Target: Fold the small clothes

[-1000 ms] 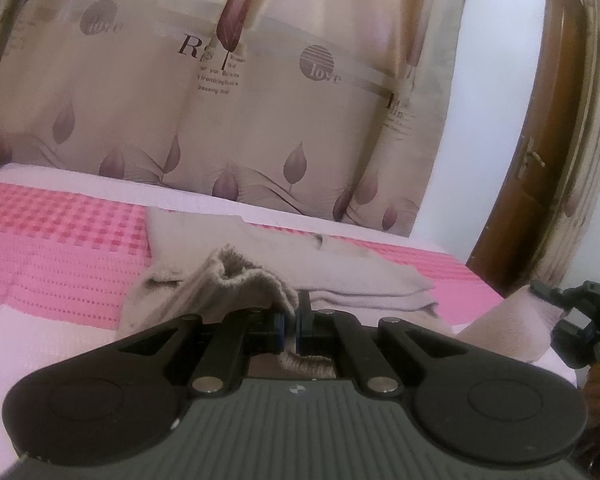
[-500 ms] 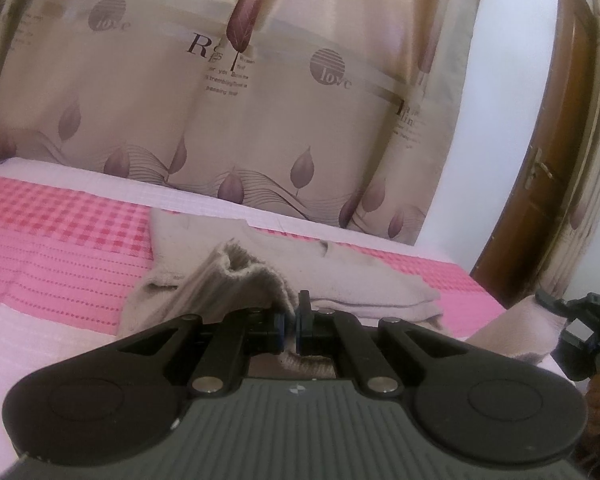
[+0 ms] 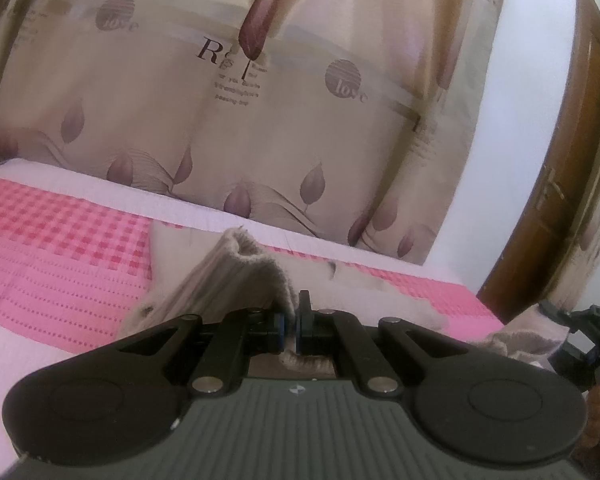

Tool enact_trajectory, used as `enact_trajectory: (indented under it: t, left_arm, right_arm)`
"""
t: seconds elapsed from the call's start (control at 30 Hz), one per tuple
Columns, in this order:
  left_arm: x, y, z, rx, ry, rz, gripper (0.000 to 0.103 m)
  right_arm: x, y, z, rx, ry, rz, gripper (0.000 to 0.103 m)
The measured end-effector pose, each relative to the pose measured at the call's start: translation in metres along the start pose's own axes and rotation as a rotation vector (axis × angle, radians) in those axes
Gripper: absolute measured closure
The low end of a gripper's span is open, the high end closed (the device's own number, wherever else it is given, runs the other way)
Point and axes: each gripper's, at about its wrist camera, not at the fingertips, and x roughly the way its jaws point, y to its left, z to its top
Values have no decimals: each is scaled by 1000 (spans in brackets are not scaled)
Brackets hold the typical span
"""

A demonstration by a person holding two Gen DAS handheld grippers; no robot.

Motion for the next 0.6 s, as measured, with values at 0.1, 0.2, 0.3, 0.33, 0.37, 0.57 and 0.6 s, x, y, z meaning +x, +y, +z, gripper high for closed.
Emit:
enact_trajectory:
  t: [0.1, 0.2, 0.3, 0.33, 0.37, 0.57, 0.6]
  left_arm:
    - [6, 1, 5, -11, -7, 6, 100]
    - [12, 3, 8, -21, -12, 13, 100]
    - [18, 4, 12, -26, -15, 22, 100]
    - [20, 4, 13, -29, -17, 23, 100]
    - [23, 5, 15, -31, -19, 25, 100]
    - [38, 8, 23, -49, -28, 44, 100]
    - [41, 9, 24, -55, -28, 46, 100]
  right_arm:
    - [7, 0, 6, -1, -7, 2, 95]
    - [13, 1, 10, 2, -12, 6, 95]
    - [19, 1, 14, 2, -15, 6, 95]
    - [22, 0, 16, 3, -16, 5, 95]
    - [24, 0, 17, 3, -18, 4, 95]
    - [36, -2, 28, -6, -20, -8, 95]
    - [39, -2, 30, -10, -21, -13, 95]
